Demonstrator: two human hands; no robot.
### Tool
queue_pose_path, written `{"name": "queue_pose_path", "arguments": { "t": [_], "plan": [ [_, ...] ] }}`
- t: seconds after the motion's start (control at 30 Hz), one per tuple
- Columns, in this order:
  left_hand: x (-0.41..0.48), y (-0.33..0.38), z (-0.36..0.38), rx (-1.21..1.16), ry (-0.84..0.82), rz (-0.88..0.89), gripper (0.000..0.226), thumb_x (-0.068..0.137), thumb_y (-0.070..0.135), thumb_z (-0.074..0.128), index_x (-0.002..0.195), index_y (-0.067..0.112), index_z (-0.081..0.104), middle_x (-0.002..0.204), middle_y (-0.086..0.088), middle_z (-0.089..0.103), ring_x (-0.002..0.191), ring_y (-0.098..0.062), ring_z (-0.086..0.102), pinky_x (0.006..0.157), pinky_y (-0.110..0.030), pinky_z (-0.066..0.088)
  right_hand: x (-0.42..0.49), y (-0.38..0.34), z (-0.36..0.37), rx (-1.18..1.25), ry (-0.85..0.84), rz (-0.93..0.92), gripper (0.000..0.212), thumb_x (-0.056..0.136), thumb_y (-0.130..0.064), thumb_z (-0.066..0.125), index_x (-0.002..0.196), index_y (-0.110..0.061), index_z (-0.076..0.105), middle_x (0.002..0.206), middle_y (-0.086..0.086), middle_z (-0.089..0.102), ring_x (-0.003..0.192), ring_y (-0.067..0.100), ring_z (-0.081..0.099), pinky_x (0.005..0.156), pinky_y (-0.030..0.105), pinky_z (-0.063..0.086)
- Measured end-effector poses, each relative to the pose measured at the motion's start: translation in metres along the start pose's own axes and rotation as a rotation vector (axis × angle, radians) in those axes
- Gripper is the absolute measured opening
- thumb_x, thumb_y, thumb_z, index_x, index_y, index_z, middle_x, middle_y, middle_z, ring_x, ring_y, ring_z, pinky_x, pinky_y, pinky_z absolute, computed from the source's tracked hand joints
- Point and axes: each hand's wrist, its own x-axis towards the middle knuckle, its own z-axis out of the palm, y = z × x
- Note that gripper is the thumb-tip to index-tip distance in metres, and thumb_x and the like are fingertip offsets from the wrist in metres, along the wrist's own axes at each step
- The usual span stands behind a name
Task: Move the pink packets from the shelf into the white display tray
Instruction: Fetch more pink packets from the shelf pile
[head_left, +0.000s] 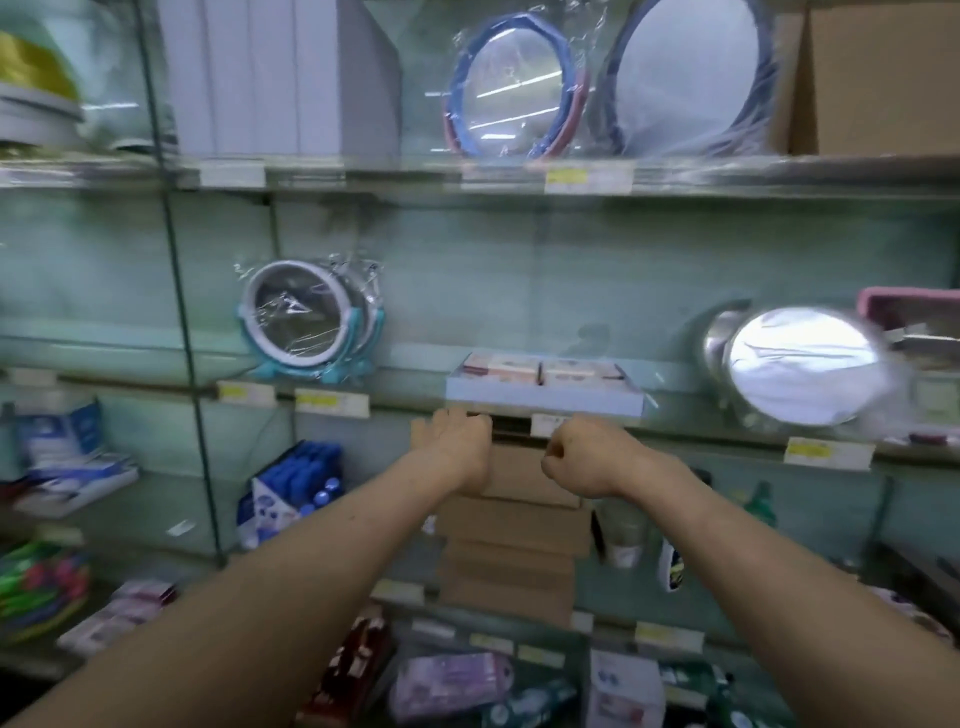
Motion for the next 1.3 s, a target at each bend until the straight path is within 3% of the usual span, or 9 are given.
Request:
{"name": "queue_pose_path", "arguments": {
  "t": [0.1, 0.17, 0.33, 0.53, 0.67, 0.8, 0.87, 1.13, 1.3],
  "plan": [
    [-0.023, -0.022, 0.003, 0.034, -0.039, -0.060, 0.049, 0.089, 0.023, 0.055, 0.137, 0.021, 0.042, 0.136, -0.011, 0.040, 0.127, -0.032, 0.040, 0.103, -0.045, 0.031, -0.002, -0.022, 0.015, 0.030, -0.040, -0.046, 0.026, 0.090, -0.019, 0.050, 0.065, -0.014, 0.047, 0.078, 0.005, 0.055, 0.076, 0.024, 0.053, 0.054, 0.027, 0.036],
    [-0.035, -0.036, 0.002, 0.051, -0.061, -0.093, 0.054, 0.088, 0.022, 0.055, 0.140, 0.021, 0.039, 0.137, -0.012, 0.039, 0.129, -0.032, 0.040, 0.106, -0.046, 0.029, -0.003, -0.038, 0.022, 0.037, -0.055, -0.082, 0.024, 0.091, -0.020, 0.051, 0.067, -0.014, 0.047, 0.075, 0.003, 0.051, 0.074, 0.024, 0.051, 0.052, 0.027, 0.035],
    [-0.056, -0.072, -0.006, 0.101, -0.082, -0.179, 0.052, 0.091, 0.021, 0.054, 0.140, 0.019, 0.036, 0.137, -0.014, 0.038, 0.129, -0.034, 0.040, 0.106, -0.049, 0.030, 0.003, -0.079, 0.026, 0.035, -0.032, -0.199, 0.016, 0.092, -0.021, 0.050, 0.094, -0.010, 0.062, 0.099, 0.013, 0.062, 0.079, 0.026, 0.050, 0.066, 0.028, 0.037],
    [-0.075, -0.126, -0.010, 0.110, -0.077, -0.282, 0.058, 0.091, 0.031, 0.055, 0.143, 0.021, 0.032, 0.139, -0.013, 0.039, 0.128, -0.032, 0.043, 0.103, -0.046, 0.034, 0.009, -0.137, 0.025, 0.018, -0.027, -0.299, 0.015, 0.093, -0.022, 0.050, 0.083, -0.011, 0.050, 0.091, 0.016, 0.050, 0.079, 0.025, 0.043, 0.067, 0.027, 0.033],
    [-0.084, -0.169, -0.011, 0.143, -0.074, -0.346, 0.063, 0.089, 0.028, 0.058, 0.145, 0.024, 0.029, 0.138, -0.012, 0.040, 0.126, -0.031, 0.044, 0.103, -0.047, 0.034, 0.021, -0.185, 0.032, 0.053, -0.048, -0.341, 0.016, 0.090, -0.018, 0.051, 0.093, -0.005, 0.060, 0.110, 0.022, 0.061, 0.081, 0.028, 0.047, 0.067, 0.028, 0.035],
    [-0.092, -0.216, -0.014, 0.143, -0.073, -0.390, 0.065, 0.089, 0.026, 0.057, 0.146, 0.022, 0.026, 0.138, -0.013, 0.039, 0.127, -0.033, 0.044, 0.102, -0.048, 0.034, 0.032, -0.235, 0.041, 0.024, -0.061, -0.369, 0.024, 0.090, -0.014, 0.051, 0.066, -0.010, 0.047, 0.083, 0.013, 0.054, 0.076, 0.029, 0.052, 0.054, 0.025, 0.034],
    [-0.095, -0.243, -0.015, 0.138, -0.067, -0.397, 0.064, 0.089, 0.026, 0.057, 0.145, 0.022, 0.027, 0.136, -0.013, 0.040, 0.126, -0.033, 0.044, 0.102, -0.047, 0.034, 0.039, -0.262, 0.044, 0.025, -0.064, -0.379, 0.027, 0.090, -0.015, 0.051, 0.064, -0.012, 0.043, 0.073, 0.007, 0.050, 0.072, 0.026, 0.051, 0.052, 0.026, 0.033],
    [-0.103, -0.366, -0.023, 0.157, -0.045, -0.436, 0.059, 0.090, 0.018, 0.051, 0.144, 0.021, 0.027, 0.133, -0.013, 0.041, 0.121, -0.034, 0.047, 0.101, -0.050, 0.033, 0.070, -0.388, 0.055, 0.001, -0.050, -0.464, 0.035, 0.093, -0.019, 0.049, 0.061, -0.016, 0.033, 0.082, 0.008, 0.046, 0.077, 0.027, 0.046, 0.048, 0.027, 0.028],
    [-0.111, -0.442, -0.030, 0.175, -0.048, -0.469, 0.059, 0.091, 0.019, 0.052, 0.144, 0.019, 0.028, 0.140, -0.014, 0.038, 0.126, -0.034, 0.043, 0.105, -0.051, 0.030, 0.087, -0.465, 0.065, -0.004, -0.035, -0.493, 0.038, 0.092, -0.018, 0.048, 0.059, -0.016, 0.029, 0.063, 0.003, 0.033, 0.070, 0.026, 0.040, 0.045, 0.025, 0.023]
  ]
}}
